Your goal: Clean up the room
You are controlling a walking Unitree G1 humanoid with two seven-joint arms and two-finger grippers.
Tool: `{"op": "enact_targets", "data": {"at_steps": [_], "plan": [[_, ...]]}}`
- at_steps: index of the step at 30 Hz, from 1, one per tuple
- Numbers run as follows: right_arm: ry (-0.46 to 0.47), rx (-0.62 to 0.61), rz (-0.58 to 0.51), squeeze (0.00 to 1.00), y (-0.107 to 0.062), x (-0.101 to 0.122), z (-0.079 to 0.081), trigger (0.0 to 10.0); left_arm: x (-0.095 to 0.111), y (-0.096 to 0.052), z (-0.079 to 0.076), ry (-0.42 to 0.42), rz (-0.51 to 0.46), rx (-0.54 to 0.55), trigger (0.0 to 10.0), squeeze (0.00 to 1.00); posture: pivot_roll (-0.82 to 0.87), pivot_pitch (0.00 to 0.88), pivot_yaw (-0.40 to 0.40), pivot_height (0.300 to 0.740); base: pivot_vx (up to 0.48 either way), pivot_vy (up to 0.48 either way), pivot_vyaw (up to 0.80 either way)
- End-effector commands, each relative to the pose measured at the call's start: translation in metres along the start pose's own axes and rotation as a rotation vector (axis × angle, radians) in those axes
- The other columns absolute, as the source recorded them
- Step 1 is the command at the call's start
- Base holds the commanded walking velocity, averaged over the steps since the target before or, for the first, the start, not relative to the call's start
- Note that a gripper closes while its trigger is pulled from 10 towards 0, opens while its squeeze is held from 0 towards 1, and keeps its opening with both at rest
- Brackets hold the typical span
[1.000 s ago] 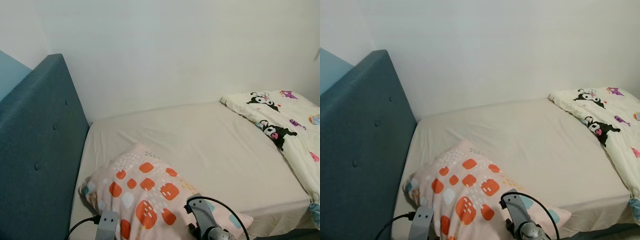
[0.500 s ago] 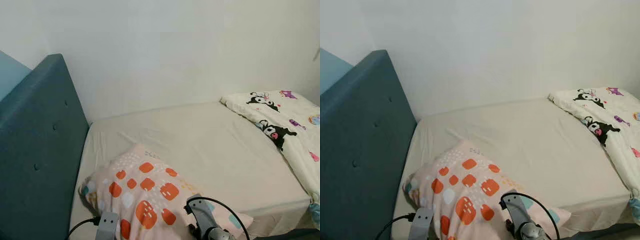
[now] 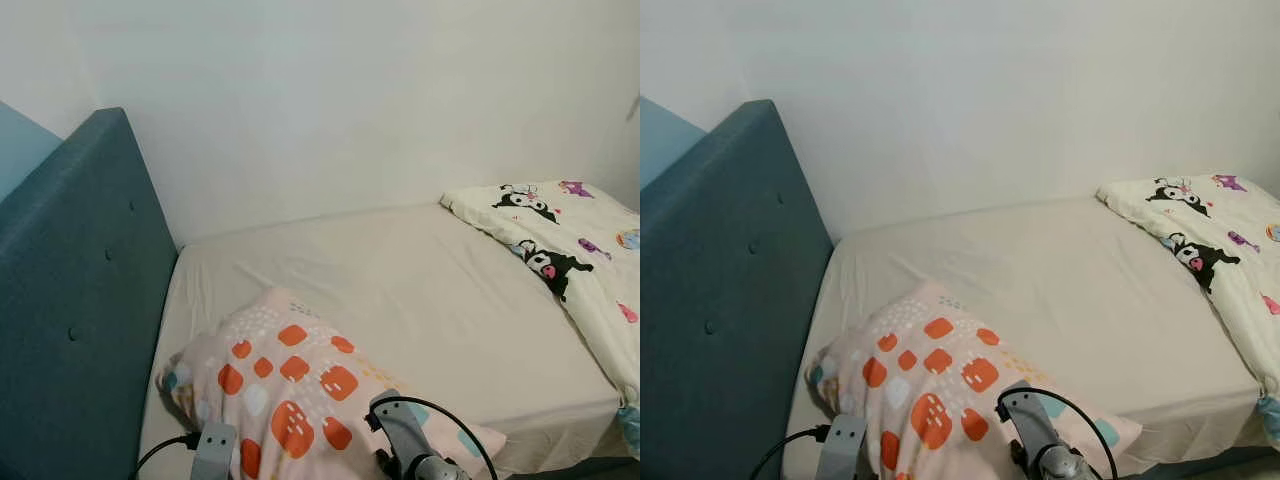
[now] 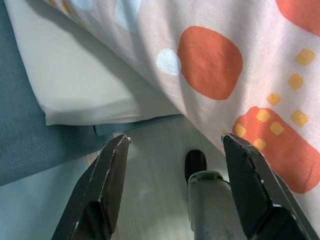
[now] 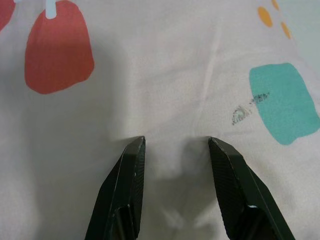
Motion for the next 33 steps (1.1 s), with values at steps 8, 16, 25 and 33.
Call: {"op": "enact_targets", "data": {"at_steps": [8, 16, 25, 33], "plan": [[-0.054, 0.023, -0.009, 0.00, 0.000, -0.001, 0.008, 10.0, -0.005, 0.000, 0.005, 0.006, 0.010, 0.008, 10.0, 0.00, -0.11, 0.000, 0.007, 0.740, 0.000, 0.000, 0.00], [-0.056, 0.017, -0.011, 0.00, 0.000, -0.001, 0.008, 10.0, -0.008, -0.002, 0.010, -0.008, 0.014, 0.027, 10.0, 0.00, -0.11, 0.000, 0.004, 0.740, 0.000, 0.000, 0.00], [-0.077, -0.001, -0.043, 0.00, 0.000, 0.005, 0.005, 10.0, -0.006, -0.001, 0.008, -0.022, 0.008, 0.033, 10.0, 0.00, -0.11, 0.000, -0.003, 0.740, 0.000, 0.000, 0.00], [-0.056, 0.023, -0.067, 0.00, 0.000, 0.007, 0.006, 10.0, -0.006, -0.002, 0.006, -0.037, 0.000, 0.030, 10.0, 0.00, -0.10, 0.000, -0.007, 0.740, 0.000, 0.000, 0.00]]}}
Point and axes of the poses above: a point about 5 cm out from each wrist's last joint towards the gripper, its own y axis pointing out of the wrist towards the gripper, its own x axis along the axis of the wrist's last joint, z = x × y, the point moved 4 cm from there along y, pointing out of the wrist towards the gripper, and after that the axes turned 10 degrees about y, right-handed, at the moved point
